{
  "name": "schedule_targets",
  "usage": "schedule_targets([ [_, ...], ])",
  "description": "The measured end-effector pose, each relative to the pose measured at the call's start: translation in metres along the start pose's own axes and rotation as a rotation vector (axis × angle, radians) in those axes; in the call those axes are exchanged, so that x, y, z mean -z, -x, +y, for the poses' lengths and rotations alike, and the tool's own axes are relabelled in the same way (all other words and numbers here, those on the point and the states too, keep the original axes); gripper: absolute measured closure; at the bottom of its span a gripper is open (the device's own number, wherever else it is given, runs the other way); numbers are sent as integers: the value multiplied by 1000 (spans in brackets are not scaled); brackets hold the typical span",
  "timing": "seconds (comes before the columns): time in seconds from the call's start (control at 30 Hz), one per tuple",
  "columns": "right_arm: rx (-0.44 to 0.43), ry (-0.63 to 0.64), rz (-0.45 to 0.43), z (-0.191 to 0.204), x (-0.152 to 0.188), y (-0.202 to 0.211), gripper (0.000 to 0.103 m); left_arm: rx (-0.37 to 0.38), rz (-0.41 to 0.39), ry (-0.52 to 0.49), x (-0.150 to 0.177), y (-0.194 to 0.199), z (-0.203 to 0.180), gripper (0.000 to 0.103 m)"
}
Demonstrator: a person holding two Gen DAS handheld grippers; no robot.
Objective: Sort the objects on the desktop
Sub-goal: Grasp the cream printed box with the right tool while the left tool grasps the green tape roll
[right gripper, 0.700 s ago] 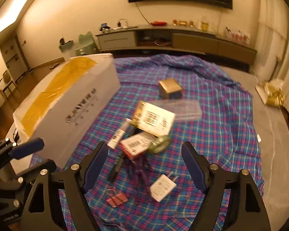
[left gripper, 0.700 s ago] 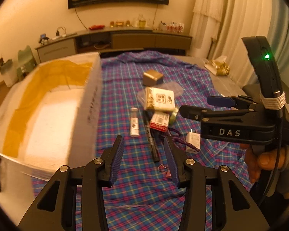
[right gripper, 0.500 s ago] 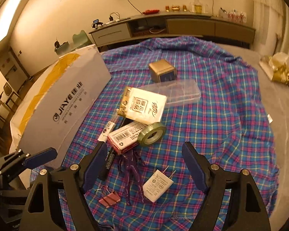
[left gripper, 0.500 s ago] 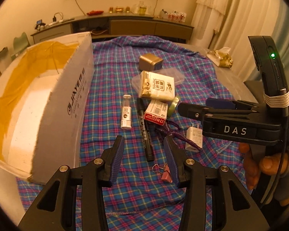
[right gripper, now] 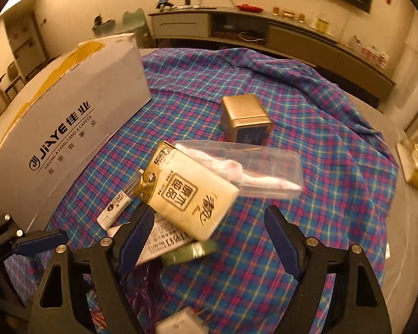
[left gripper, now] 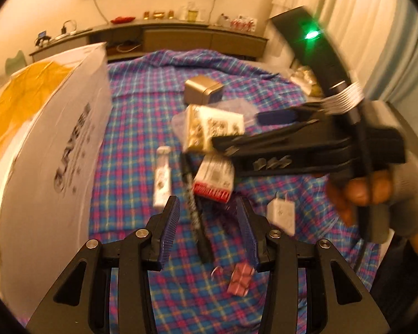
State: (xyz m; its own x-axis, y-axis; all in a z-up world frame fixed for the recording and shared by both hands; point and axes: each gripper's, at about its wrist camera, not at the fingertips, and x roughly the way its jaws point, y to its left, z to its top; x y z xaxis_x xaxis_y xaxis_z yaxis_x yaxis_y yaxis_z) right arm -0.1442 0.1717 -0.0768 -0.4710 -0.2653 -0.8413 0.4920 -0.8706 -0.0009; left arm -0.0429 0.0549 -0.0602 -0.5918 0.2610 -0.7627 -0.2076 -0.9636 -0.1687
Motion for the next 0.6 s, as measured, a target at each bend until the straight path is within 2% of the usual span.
schedule_targets([
  [0.07, -3, 62, 13, 5, -4, -10, 21, 7, -4, -6, -6, -6, -2, 58],
  [0.13, 34, 144, 17, 11, -5, -21, 21, 17, 8, -22, -10, -14, -6, 57],
  [0.23, 45, 185, 21, 12, -9, -32, 21, 2, 13, -47, -10, -23, -12, 57],
  [0.3, 32, 192, 20, 7, -10, -31, 32, -6, 18, -57, -10, -29, -16, 57],
  [0.33, 17, 178, 17, 3, -11, -29, 58, -3, 15, -58, -10, -28, -17, 57],
  [0.37, -25, 147, 32, -2, -11, -29, 69, 3, 11, -61, -10, -28, -19, 57],
  [0.43, -116, 54, 49, -19, -13, -27, 74, 21, 1, -77, -10, -25, -25, 57],
  [0.6, -206, -47, 48, -38, -15, -21, 78, 9, -13, -98, -18, -36, -36, 57],
])
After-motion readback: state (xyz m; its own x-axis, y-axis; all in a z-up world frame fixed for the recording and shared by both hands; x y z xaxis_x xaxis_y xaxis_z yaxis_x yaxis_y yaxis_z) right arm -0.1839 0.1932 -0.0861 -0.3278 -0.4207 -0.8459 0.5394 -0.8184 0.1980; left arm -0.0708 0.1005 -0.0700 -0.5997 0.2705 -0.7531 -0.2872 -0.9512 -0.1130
